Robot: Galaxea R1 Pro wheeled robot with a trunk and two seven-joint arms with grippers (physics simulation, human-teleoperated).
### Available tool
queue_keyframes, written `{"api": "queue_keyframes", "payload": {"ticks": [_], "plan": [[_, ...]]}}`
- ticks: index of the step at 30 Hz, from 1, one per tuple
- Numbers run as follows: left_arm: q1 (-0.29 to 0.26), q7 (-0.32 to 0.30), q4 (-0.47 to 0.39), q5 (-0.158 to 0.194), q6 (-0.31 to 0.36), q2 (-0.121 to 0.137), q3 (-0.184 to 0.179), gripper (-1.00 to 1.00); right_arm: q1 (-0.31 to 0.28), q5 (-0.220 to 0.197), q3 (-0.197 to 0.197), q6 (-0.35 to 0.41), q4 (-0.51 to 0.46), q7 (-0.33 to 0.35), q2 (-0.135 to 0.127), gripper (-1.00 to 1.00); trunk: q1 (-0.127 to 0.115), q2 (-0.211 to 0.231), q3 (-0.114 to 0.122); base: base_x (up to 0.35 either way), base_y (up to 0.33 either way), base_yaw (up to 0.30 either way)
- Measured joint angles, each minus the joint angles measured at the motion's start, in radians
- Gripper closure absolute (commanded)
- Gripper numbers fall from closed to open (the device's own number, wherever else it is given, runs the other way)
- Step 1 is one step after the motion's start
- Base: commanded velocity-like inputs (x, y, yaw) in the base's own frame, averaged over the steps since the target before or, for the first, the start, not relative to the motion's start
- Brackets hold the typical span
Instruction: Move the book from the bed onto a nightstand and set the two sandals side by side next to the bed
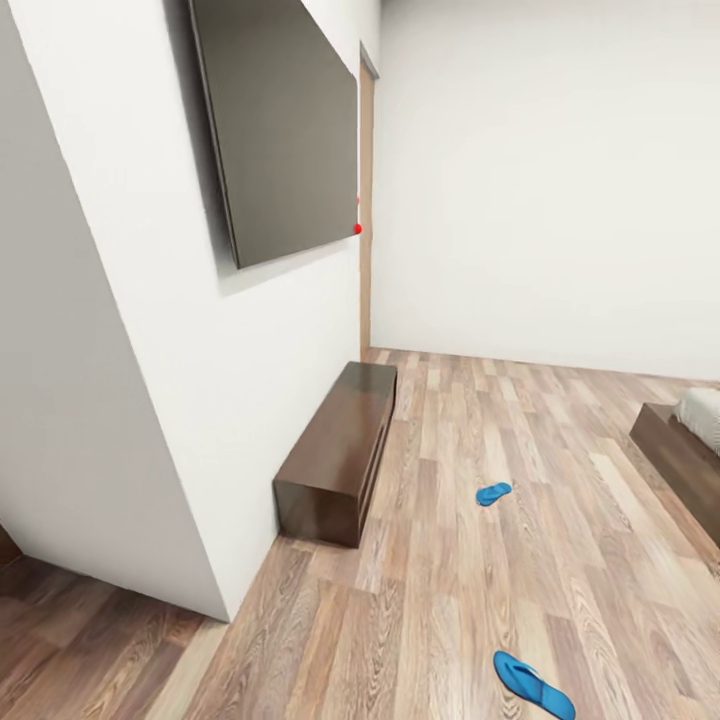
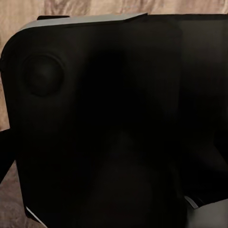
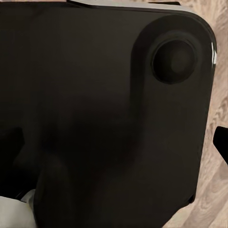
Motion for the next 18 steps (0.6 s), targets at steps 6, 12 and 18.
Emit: {"api": "queue_keyframes", "payload": {"ticks": [6, 12, 18], "plan": [[-0.001, 0.001, 0.0, 0.0, 0.0, 0.0, -0.001, -1.0, 0.0, 0.0, 0.002, 0.0, 0.001, 0.0, 0.001, -1.0, 0.0, 0.0, 0.0, 0.152, 0.158, -0.233], [-0.002, 0.001, 0.0, 0.0, 0.0, 0.0, -0.001, -1.0, 0.0, 0.0, 0.003, 0.0, 0.001, 0.0, 0.001, -1.0, 0.0, 0.0, 0.0, 0.052, 0.053, -0.251], [-0.002, 0.001, 0.0, 0.0, 0.0, 0.001, 0.0, -1.0, 0.0, 0.0, 0.004, 0.0, 0.002, 0.001, 0.002, -1.0, 0.0, 0.0, 0.0, 0.014, 0.014, -0.257]]}}
